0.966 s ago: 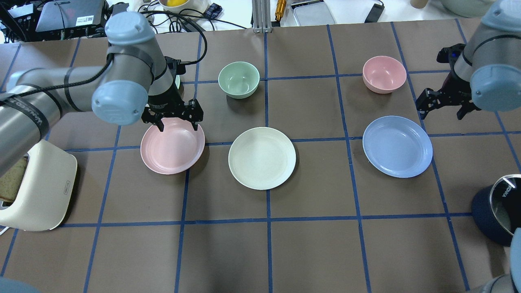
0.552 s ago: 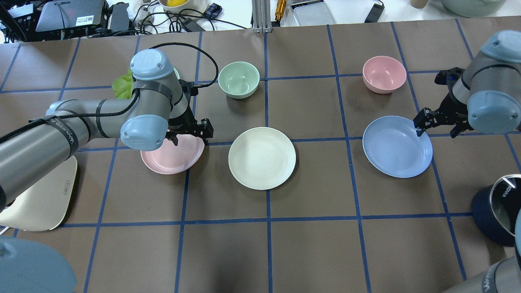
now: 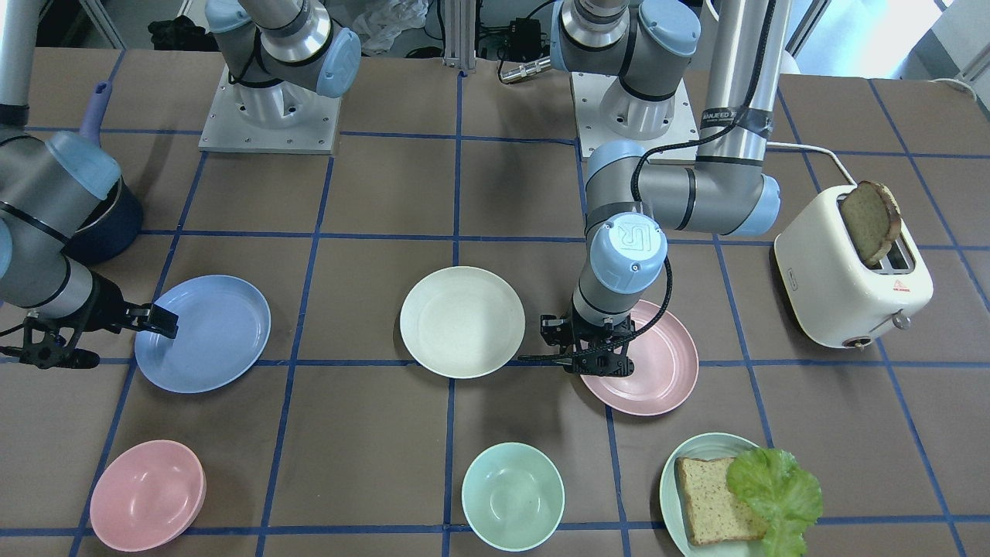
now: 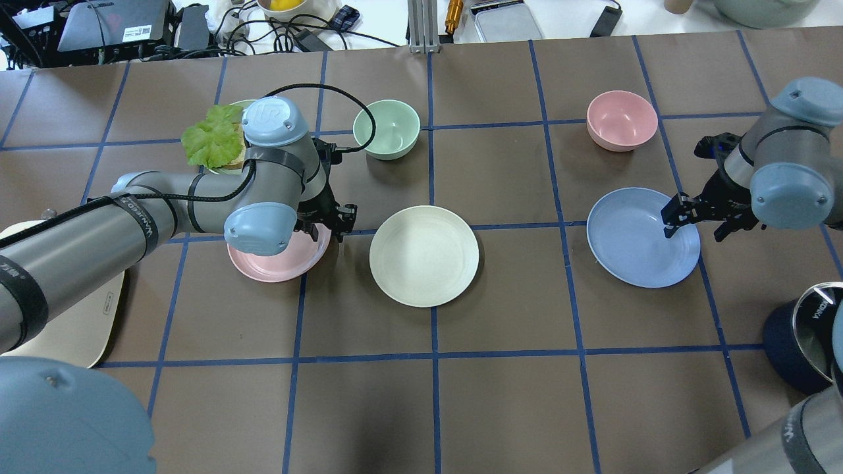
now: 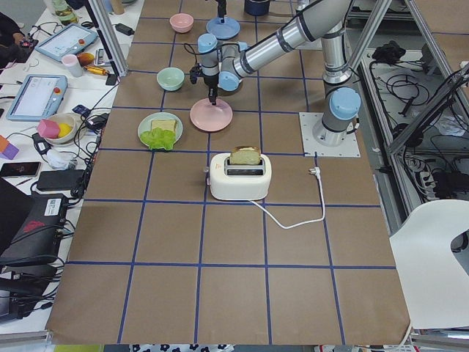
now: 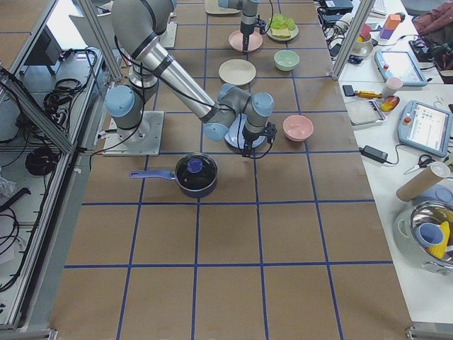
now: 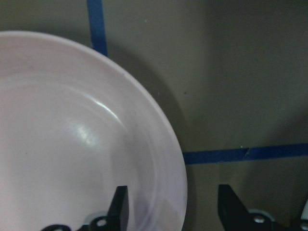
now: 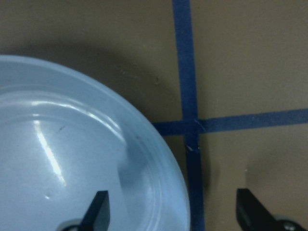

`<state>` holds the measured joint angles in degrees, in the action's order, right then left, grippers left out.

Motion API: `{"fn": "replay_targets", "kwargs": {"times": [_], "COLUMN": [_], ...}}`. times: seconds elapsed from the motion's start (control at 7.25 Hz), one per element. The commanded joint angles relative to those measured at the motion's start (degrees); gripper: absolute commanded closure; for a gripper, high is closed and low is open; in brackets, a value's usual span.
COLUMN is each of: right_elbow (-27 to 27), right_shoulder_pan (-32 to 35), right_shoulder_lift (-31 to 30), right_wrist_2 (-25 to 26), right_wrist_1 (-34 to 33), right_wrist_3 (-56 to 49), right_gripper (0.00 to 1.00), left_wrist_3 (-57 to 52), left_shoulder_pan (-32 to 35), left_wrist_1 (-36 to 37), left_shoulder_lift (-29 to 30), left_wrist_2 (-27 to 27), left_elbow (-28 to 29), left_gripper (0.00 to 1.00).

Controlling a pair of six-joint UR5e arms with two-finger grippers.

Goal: Stack three plates with pink and blue
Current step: 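Lower left gripper to pink plate rim while right gripper lowers to blue plate, then lift the pink plate with the left gripper and carry it onto the cream plate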

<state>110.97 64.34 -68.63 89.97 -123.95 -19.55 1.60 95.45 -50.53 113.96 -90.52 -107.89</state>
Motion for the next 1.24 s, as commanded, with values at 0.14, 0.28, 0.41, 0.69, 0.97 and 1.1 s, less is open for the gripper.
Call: {"fn": "replay_targets", "kwargs": {"times": [0.14,0.28,0.41,0.69,0.97,1.1], "right_elbow": [1.1,1.01,0.57,-0.05,-0.4,-1.53], "right_shoulder_pan": [-0.1,-0.1,-0.1,0.08,0.17,0.34], "right_shoulder_lift": [-0.71,-0.72,-1.15,-3.87,-5.37,-5.55], "right_wrist_2": [-0.32,-0.41,-0.32,-0.23,-0.15,-0.15], "right_wrist_1": [0.2,0.2,0.29,0.47,0.47,0.64], "right_wrist_3": [0.04,0.04,-0.66,-0.75,-1.36,-1.28], "right_gripper": [0.92,1.0,1.0,1.0,1.0,1.0], "left_wrist_3": [-0.37,-0.28,0.07,5.21,14.53,20.14], "left_shoulder_pan": [0.09,0.18,0.96,7.69,15.27,18.6], "left_wrist_1": [1.93,1.84,1.58,-2.17,-18.63,-23.86], "left_shoulder_lift": [-0.05,-0.84,-2.15,-5.22,-2.88,-0.86], "left_wrist_2": [-0.19,-0.36,-2.02,-2.56,-4.84,-4.76], "left_elbow": [0.05,0.13,0.48,3.63,17.72,22.67], "left_gripper": [1.0,1.0,1.0,1.0,1.0,1.0]}}
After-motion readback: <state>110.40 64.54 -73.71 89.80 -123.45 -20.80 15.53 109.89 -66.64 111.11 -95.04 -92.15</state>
